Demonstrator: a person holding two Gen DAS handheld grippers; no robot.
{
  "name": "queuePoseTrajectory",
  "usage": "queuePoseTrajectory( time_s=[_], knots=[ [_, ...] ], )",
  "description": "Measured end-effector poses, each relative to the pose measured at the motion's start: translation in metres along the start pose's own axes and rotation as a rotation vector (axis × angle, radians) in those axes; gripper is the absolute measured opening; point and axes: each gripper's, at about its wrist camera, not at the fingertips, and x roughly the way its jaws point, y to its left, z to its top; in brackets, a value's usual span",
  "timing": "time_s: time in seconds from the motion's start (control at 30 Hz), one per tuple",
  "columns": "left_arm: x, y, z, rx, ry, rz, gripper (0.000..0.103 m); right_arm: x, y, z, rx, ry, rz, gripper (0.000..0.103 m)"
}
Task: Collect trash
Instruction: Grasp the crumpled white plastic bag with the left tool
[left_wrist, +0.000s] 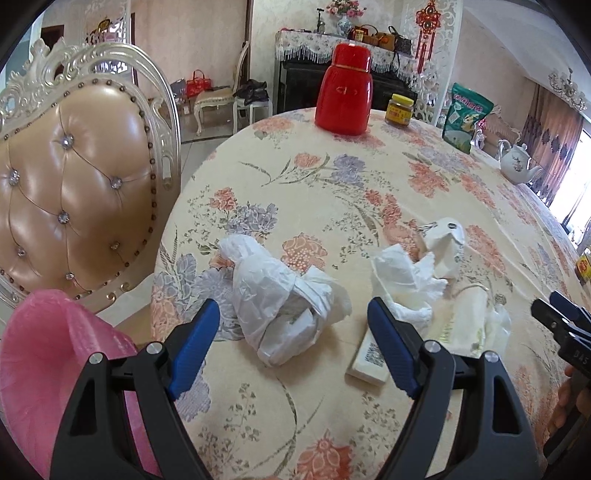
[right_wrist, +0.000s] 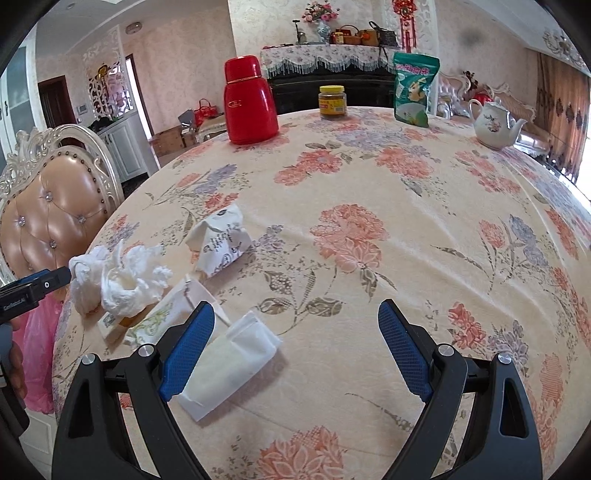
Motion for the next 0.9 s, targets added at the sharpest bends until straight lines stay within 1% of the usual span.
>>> queuePoseTrajectory(
  time_s=[0.2, 0.37, 0.6, 0.7, 0.77, 0.9],
  knots=[
    [0.025, 0.004, 0.003, -0.014, 0.035, -0.003, 0.074, 0.003, 0.001, -0.002, -0.005, 0.012, -0.001, 0.085],
    [0.042, 0.004, 0.003, -0.017, 0.068, -0.004, 0.064, 0.005, 0.014, -0.005, -0.047, 0.028, 0.016, 0.085],
    [0.049, 0.002, 0.004, -0.009, 0.080, -0.001, 0.057, 0.011, 0.033, -0.012, -0.105, 0.066, 0.045, 0.085],
    [0.051, 0.000, 0.003, -0.003, 0.083, -0.003, 0.053, 0.015, 0.037, -0.015, -0.120, 0.087, 0.043, 0.085],
    [0.052, -0.001, 0.002, 0.001, 0.085, -0.006, 0.049, 0.016, 0.037, -0.016, -0.121, 0.097, 0.040, 0.085],
    [0.048, 0.001, 0.001, -0.010, 0.078, -0.013, 0.045, 0.020, 0.037, -0.019, -0.119, 0.118, 0.032, 0.085]
  ],
)
